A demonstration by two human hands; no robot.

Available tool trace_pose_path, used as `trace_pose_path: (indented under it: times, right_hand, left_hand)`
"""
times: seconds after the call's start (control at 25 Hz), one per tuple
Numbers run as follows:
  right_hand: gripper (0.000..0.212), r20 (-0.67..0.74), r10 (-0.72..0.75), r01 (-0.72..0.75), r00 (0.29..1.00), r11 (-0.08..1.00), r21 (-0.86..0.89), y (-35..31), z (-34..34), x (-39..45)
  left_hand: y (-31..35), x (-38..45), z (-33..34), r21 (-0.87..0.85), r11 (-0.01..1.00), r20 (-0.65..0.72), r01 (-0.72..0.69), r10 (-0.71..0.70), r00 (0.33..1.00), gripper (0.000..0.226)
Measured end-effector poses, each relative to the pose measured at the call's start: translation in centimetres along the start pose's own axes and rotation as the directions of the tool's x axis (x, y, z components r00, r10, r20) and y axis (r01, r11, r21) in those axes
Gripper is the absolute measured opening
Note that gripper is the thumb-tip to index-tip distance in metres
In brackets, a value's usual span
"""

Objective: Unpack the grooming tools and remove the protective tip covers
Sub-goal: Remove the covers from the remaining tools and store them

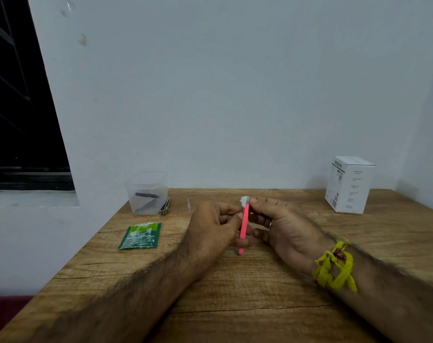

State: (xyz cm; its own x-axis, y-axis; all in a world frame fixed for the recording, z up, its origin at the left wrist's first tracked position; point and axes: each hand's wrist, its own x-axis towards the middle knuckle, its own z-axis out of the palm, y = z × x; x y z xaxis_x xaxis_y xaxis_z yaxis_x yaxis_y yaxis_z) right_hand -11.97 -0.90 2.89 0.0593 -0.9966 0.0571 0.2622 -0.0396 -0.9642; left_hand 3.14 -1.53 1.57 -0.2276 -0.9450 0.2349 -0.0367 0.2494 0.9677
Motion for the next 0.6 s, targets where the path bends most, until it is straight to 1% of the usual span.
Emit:
trace_pose_path:
  times: [0.2, 0.32, 0.4, 0.6]
  right_hand:
    - [0.021, -0.003, -0.011, 0.011, 1.0, 1.0, -0.014, 0.09, -0.14, 0.12]
    - [0.028, 0.018, -0.019, 0.02, 1.0, 0.997, -0.07, 0.48, -0.07, 0.06]
    - [0.033, 0.025, -0.021, 0.023, 0.999, 0.996, -0.091, 0.61, 0.04, -0.07]
    - [0.023, 0.035, -0.035, 0.04, 0.999, 0.989, -0.146, 0.44, -0.07, -0.04]
  left_hand:
    - [0.08, 0.07, -0.16, 0.014, 1.0, 0.005, 0.017, -0.017, 1.0, 0.014]
    - [0.33, 0.0, -0.01, -0.069, 0.997, -0.027, 0.026, -0.028, 0.999, 0.012]
    - [0.42, -0.04, 0.04, -0.076, 0.997, -0.048, 0.016, -0.02, 0.999, 0.012]
    - [0.28, 0.33, -0.11, -0.052, 0.998, -0.084, -0.041, 0.037, 0.996, 0.017]
